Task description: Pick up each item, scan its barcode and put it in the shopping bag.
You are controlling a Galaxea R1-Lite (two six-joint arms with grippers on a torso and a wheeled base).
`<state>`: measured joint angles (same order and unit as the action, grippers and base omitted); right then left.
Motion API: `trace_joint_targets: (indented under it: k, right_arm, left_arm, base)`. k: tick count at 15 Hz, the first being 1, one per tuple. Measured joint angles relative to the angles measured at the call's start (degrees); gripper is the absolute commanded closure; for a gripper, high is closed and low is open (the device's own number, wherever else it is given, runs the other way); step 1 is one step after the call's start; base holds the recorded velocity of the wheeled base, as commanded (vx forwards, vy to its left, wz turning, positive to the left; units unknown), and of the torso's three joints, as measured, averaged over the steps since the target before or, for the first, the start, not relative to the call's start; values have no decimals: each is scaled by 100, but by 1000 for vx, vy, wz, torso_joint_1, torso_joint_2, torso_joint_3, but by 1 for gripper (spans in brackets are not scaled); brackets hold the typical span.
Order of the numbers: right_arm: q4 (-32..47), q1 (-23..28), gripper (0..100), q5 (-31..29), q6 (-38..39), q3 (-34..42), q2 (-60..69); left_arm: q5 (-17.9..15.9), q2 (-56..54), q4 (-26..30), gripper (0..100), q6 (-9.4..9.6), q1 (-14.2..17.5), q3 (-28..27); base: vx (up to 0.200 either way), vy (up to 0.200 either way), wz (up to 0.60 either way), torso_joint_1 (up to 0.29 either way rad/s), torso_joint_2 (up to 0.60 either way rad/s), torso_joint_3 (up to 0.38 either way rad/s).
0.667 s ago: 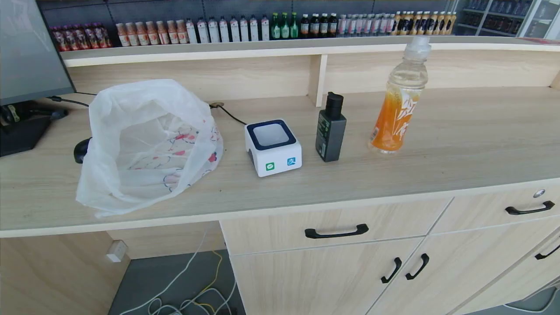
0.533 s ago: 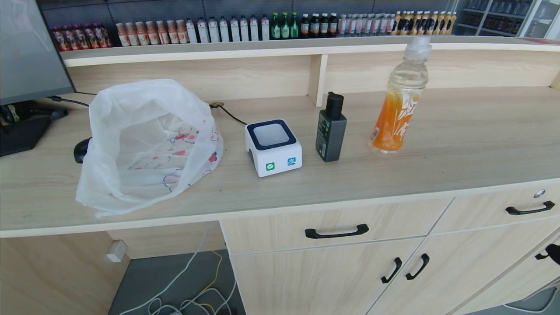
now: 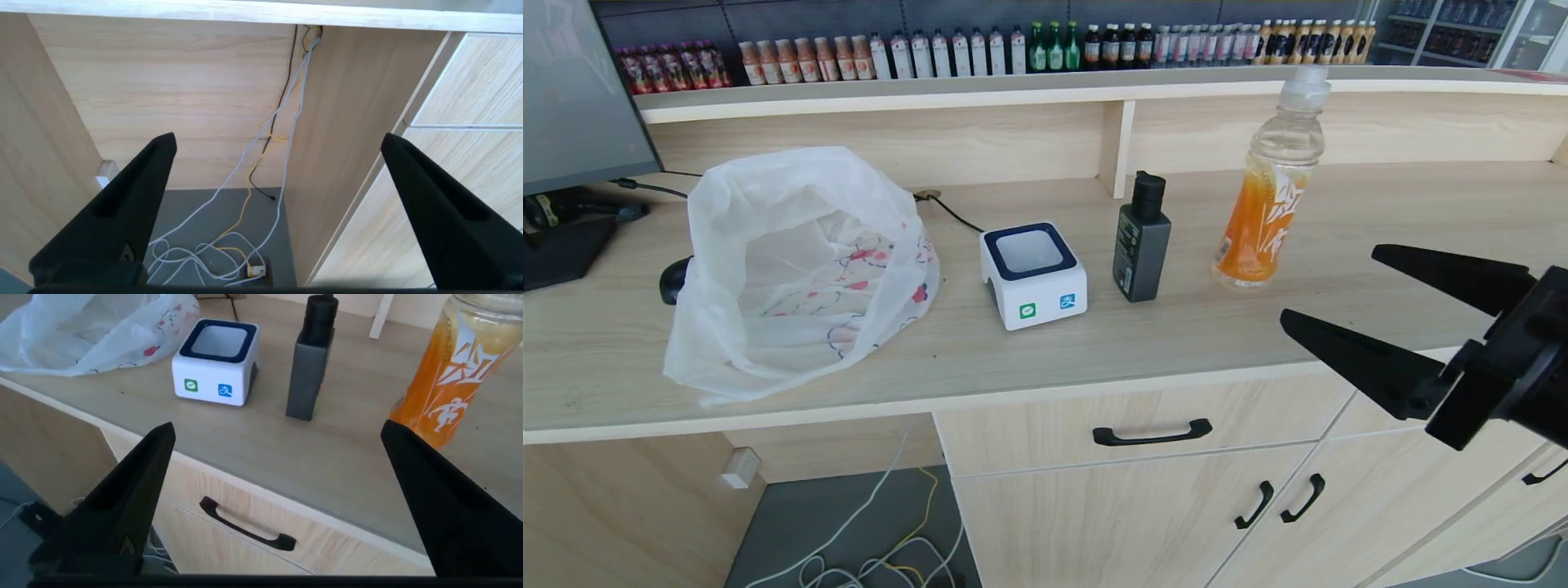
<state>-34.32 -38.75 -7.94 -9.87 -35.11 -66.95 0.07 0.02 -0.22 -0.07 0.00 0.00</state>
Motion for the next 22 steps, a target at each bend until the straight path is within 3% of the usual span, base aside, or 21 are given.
trace_joint_targets:
  k: [2, 5, 12, 22]
  right_arm:
    - [-39, -538, 0, -495, 490, -100, -322]
    - [-165, -772, 0, -612, 611, -315, -739]
    - [-2811, -645, 0, -1803, 695, -767, -2445]
    - [-3017, -228, 0, -1820, 463, -1842, -3688]
  left_arm:
    - [0, 0, 0, 0, 2, 0, 0]
    - [0, 0, 0, 0, 0, 0, 0]
    - [0, 0, 0, 0, 0, 0, 0]
    - [0, 0, 1, 0, 0, 0, 0]
  base:
    - [0, 0, 0, 0, 0, 0]
    - [0, 0, 0, 0, 0, 0]
    - [0, 0, 0, 0, 0, 0]
    - [0, 0, 0, 0, 0, 0]
